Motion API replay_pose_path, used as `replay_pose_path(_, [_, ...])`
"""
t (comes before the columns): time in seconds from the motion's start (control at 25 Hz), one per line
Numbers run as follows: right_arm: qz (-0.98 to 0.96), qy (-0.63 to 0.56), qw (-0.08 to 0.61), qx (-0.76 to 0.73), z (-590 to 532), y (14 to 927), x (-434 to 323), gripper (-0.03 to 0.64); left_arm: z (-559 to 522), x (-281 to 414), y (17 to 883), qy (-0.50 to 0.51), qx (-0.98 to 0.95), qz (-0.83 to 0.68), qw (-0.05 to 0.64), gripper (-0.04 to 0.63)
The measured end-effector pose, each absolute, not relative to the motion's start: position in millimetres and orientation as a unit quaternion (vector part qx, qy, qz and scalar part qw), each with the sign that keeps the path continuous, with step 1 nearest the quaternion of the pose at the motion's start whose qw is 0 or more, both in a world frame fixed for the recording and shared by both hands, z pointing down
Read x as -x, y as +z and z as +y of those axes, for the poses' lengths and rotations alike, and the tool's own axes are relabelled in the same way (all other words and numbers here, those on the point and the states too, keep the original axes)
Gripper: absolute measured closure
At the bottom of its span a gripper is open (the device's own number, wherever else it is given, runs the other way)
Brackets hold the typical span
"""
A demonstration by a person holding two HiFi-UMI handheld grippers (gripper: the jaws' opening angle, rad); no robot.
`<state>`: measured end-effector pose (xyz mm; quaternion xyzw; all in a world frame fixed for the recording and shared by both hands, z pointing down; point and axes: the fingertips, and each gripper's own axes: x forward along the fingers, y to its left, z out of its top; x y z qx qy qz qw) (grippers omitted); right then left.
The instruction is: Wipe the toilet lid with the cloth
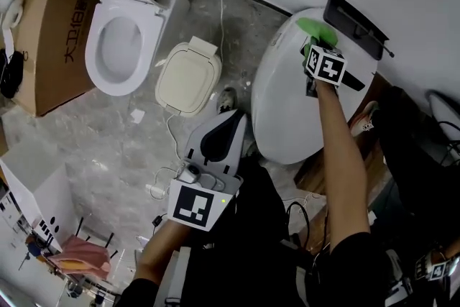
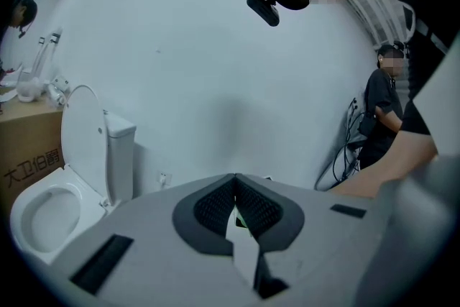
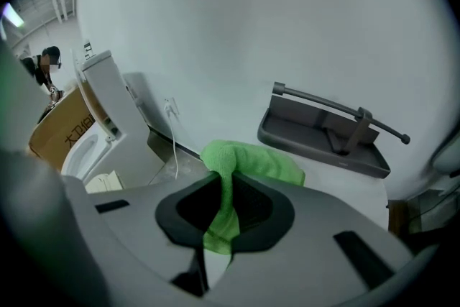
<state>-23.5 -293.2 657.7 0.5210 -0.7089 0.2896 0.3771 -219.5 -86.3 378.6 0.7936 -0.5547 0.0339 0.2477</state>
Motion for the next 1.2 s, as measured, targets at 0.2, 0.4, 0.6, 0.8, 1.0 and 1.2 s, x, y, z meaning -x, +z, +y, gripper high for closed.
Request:
replay_pose_path(0.2, [-0.693,0.293,0.413,-0.513,-307.5,678.5,32.7,0.572,-97.0,226.5,390.7,0.041,-0.797,-0.547,0.252,0.588])
replay_pose_path(0.4, [-0.704,0.307,0.435,-0.470,-300.0,686.8,50.3,0.572,-94.6,231.2,400.6,0.046,-0.796,-0.544,0.263,0.588])
replay_pose_path(0.6, [-0.719,0.283,0.478,-0.418,-273.4,701.1,66.8,0.572,-91.1,230.0,401.1,0.045,-0.795,-0.545,0.264,0.588])
replay_pose_path(0.8, [-0.733,0.266,0.492,-0.388,-241.8,708.8,68.4,0.572,-76.3,231.3,399.2,0.048,-0.794,-0.549,0.257,0.588])
replay_pose_path(1.0, [-0.744,0.252,0.501,-0.361,-197.3,716.6,64.5,0.572,-56.3,224.7,393.0,0.036,-0.787,-0.561,0.252,0.588])
replay_pose_path(1.2, [-0.759,0.243,0.506,-0.331,-140.3,728.3,68.7,0.572,-24.6,208.6,392.2,0.032,-0.781,-0.570,0.252,0.588])
